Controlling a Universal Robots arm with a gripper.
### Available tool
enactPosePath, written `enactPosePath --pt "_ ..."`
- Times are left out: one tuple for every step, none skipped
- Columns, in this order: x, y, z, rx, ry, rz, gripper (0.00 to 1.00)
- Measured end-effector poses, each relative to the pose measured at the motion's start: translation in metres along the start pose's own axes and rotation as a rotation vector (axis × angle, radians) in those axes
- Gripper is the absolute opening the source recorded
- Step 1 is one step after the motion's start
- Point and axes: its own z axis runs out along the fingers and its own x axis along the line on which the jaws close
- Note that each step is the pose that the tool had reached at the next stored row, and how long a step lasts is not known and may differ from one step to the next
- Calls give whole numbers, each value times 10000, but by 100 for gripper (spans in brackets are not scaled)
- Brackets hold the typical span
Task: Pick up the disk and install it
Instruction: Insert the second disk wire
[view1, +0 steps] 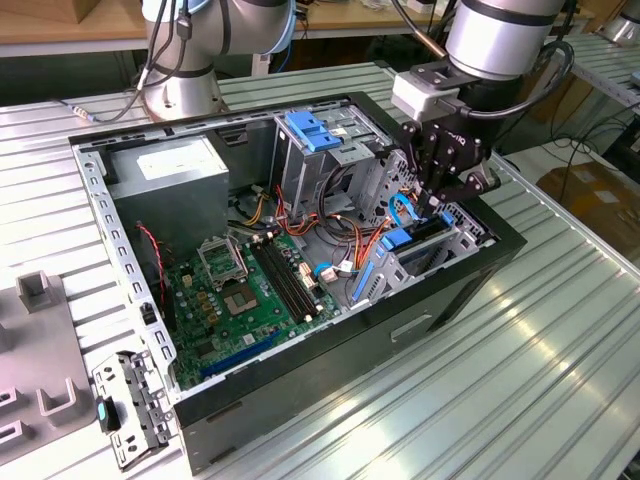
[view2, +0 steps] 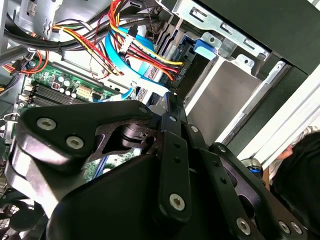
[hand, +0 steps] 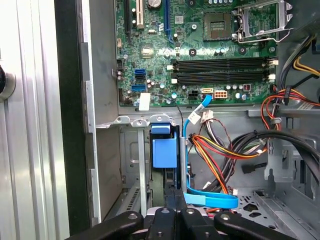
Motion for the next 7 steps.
enactPosePath --pt "0 0 -1 0 0 0 11" --pt "0 0 -3 0 0 0 11" --pt "1 0 -5 0 1 0 11" --pt "1 0 -6 0 0 0 11" --pt "1 -1 -8 0 0 0 11" --pt "1 -1 -9 0 0 0 11" --pt "1 -1 -10 0 0 0 11"
